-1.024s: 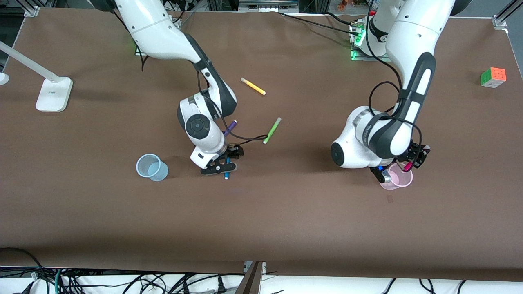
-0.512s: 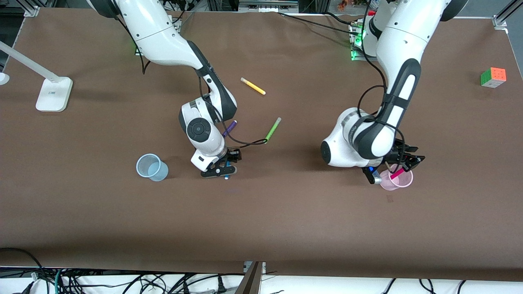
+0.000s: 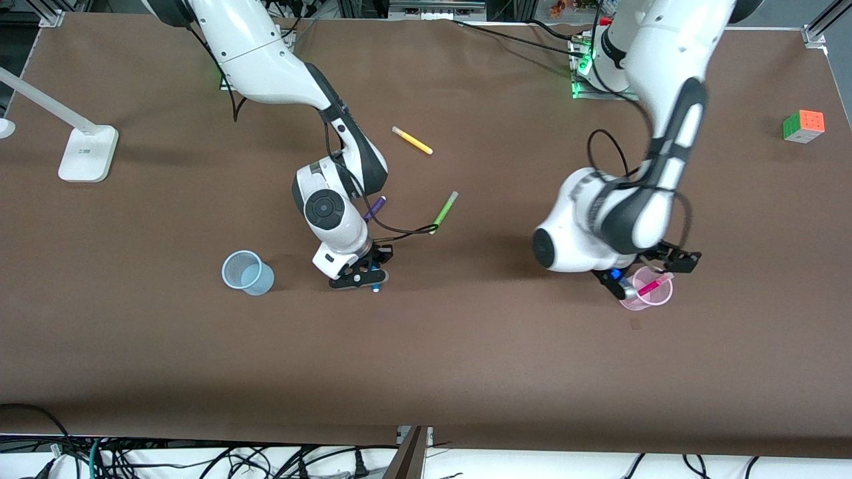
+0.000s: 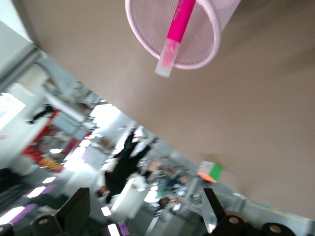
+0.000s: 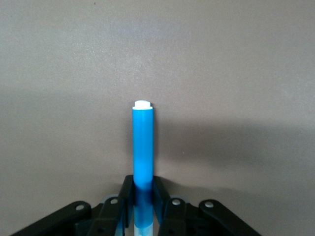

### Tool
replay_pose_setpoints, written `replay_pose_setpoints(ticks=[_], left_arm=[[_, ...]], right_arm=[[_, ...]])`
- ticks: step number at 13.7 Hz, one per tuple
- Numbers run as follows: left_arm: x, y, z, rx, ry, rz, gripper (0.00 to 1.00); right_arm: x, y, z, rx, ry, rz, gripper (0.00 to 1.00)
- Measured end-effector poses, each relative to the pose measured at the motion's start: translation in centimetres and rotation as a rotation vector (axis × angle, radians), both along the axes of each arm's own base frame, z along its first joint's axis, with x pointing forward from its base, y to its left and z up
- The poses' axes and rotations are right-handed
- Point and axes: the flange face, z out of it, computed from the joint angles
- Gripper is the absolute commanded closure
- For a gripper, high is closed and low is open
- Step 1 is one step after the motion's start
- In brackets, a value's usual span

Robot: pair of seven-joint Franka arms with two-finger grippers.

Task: Place pink and blue markers in matching cups
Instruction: 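Carry the blue marker to the blue cup while the left gripper withdraws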

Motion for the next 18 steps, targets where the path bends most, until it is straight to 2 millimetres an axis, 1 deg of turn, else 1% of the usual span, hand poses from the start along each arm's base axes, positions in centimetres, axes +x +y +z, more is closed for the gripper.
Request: replay_pose_setpoints(ticks=[1,2,3,4,5,7,8,10,11,12,15,16,18], left_arm=[[0.3,1.8,2.6,-0.084,-0.026,0.083,0.0],[0.5,4.1,5.0,-0.172,-0.051,0.174,0.0],[0.6,6.6,7.0,-0.254,-0.075,0.26,0.0],[0.5,9.1,8.7,-0.334,-0.094,0.341,0.0],[0.3,11.1,10.1,-0.408,-0.11,0.412,0.0],[-0.2,13.7,12.7,-0.554,-0.141,0.527,0.0],[-0.6,14.3,14.0,-0.625,-0.156,0.571,0.0],[-1.3,14.5,17.1,-0.723,-0.201,0.625,0.0],[-1.7,14.0,18.8,-0.738,-0.238,0.648,0.0],[-2.2,13.2,20.3,-0.746,-0.278,0.679,0.0],[-3.4,11.3,24.9,-0.763,-0.394,0.696,0.0],[-3.7,10.7,26.6,-0.78,-0.449,0.676,0.0],[-4.4,10.3,29.8,-0.819,-0.563,0.627,0.0]], right_arm=[[0.3,-0.1,0.4,0.002,-0.007,-0.002,1.0],[0.6,-0.1,1.1,0.003,-0.009,-0.004,1.0],[0.9,-0.2,2.3,-0.001,0.0,-0.005,1.0],[1.1,-0.6,3.9,-0.007,0.015,-0.007,1.0],[1.4,-1.2,5.8,-0.013,0.03,-0.013,1.0],[1.9,-3.2,9.8,-0.024,0.069,-0.035,1.0],[2.2,-4.7,11.5,-0.031,0.097,-0.051,1.0],[2.8,-8.7,14.1,-0.043,0.16,-0.076,1.0],[3.2,-10.8,14.9,-0.043,0.191,-0.092,1.0],[3.6,-12.9,15.2,-0.036,0.226,-0.115,1.0],[4.7,-19.1,14.7,0.024,0.322,-0.198,1.0],[4.8,-20.8,14.5,0.049,0.354,-0.222,1.0],[5.0,-23.5,14.2,0.104,0.413,-0.276,1.0]])
